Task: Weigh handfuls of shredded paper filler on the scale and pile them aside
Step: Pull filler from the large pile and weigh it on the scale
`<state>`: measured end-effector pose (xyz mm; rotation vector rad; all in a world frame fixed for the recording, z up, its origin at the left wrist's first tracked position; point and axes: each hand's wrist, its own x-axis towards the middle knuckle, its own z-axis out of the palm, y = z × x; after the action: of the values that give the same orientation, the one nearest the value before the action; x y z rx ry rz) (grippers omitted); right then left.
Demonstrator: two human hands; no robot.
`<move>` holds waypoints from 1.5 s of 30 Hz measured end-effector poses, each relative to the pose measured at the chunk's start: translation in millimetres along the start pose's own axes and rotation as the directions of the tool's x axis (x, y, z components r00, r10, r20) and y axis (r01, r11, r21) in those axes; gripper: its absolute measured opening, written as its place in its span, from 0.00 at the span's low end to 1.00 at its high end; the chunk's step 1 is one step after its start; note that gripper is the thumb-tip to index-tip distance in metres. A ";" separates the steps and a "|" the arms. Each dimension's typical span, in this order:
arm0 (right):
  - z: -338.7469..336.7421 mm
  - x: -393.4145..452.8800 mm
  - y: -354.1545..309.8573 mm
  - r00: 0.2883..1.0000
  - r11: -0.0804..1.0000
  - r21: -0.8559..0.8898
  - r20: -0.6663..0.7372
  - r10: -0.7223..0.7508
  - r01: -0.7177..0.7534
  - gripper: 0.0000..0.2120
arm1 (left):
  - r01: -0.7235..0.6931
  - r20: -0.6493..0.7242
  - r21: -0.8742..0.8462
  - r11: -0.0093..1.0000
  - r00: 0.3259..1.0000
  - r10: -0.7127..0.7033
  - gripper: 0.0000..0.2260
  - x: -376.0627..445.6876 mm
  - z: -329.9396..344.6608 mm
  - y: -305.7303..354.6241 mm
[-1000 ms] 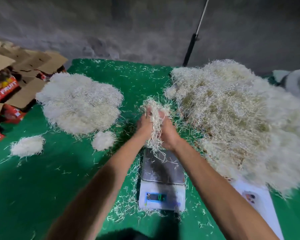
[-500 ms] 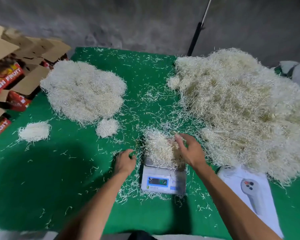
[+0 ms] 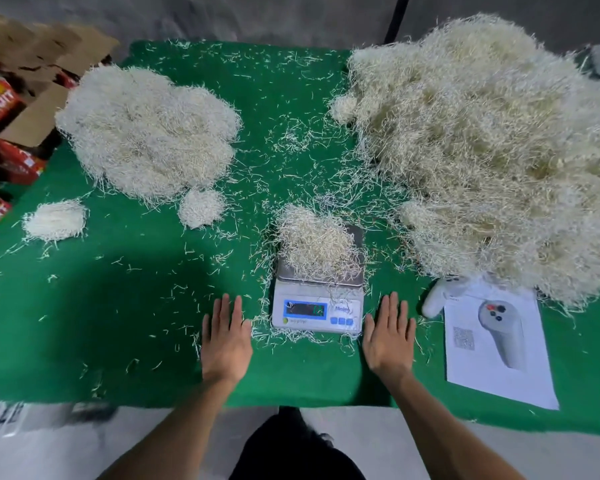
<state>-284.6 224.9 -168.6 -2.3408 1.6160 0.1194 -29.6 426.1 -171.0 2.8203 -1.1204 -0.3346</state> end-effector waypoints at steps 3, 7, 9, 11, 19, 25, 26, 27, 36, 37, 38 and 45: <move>13.7 -4.4 5.8 0.996 1.000 -0.015 -0.091 -0.008 0.007 0.31 | -0.008 -0.055 -0.015 1.000 0.998 0.007 0.29 -1.1 6.8 0.3; 20.3 -2.0 7.7 0.987 1.000 0.011 -0.160 -0.011 0.013 0.30 | 0.000 -0.104 -0.038 0.999 0.995 -0.003 0.29 -1.6 10.7 1.5; 23.9 -2.1 7.9 0.982 1.000 0.022 -0.190 -0.014 0.018 0.31 | 0.014 -0.111 -0.046 0.999 0.994 -0.020 0.29 -1.8 10.0 2.8; 24.6 -1.5 8.4 0.978 0.999 0.041 -0.207 0.000 0.009 0.31 | 0.026 -0.113 -0.043 0.999 0.993 -0.031 0.28 -2.4 10.8 3.3; 17.8 -6.5 3.9 0.978 0.999 0.041 -0.209 0.006 0.002 0.30 | 0.009 -0.130 -0.037 0.999 0.991 -0.014 0.28 -5.0 11.0 2.7; 18.6 -7.5 4.6 0.974 1.000 0.025 -0.228 -0.005 0.011 0.30 | 0.006 -0.134 -0.030 1.000 0.991 -0.009 0.28 -6.3 10.9 2.5; 18.5 -6.7 4.9 0.972 1.000 0.025 -0.233 -0.008 0.014 0.30 | 0.003 -0.137 -0.038 0.999 0.991 -0.009 0.28 -6.0 11.1 2.8; 18.0 -6.3 5.2 0.973 1.000 0.024 -0.232 -0.010 0.016 0.30 | -0.003 -0.142 -0.045 0.999 0.990 -0.004 0.28 -6.0 11.2 2.7; -11.8 11.5 6.2 0.971 0.999 0.003 -0.237 -0.036 0.038 0.26 | 0.024 -0.080 -0.032 0.999 0.996 -0.026 0.21 14.8 -8.2 12.8; -25.4 23.1 3.2 0.971 0.999 0.011 -0.235 -0.032 0.035 0.26 | 0.013 -0.116 -0.047 0.999 0.993 -0.018 0.18 26.2 -17.2 19.3; -42.3 34.8 -2.6 0.971 0.997 0.066 -0.238 -0.019 0.036 0.25 | 0.003 -0.146 -0.088 0.996 0.989 -0.016 0.16 38.3 -28.6 28.6; -145.0 78.1 -109.3 0.824 0.768 0.364 -0.441 -0.356 0.527 0.18 | -0.124 -0.108 -0.749 0.650 0.992 0.065 0.27 116.5 -131.0 117.6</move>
<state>-169.0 148.8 -27.5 -2.3414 0.9834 -0.7538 5.1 260.7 -44.4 1.9959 -0.8281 -0.5364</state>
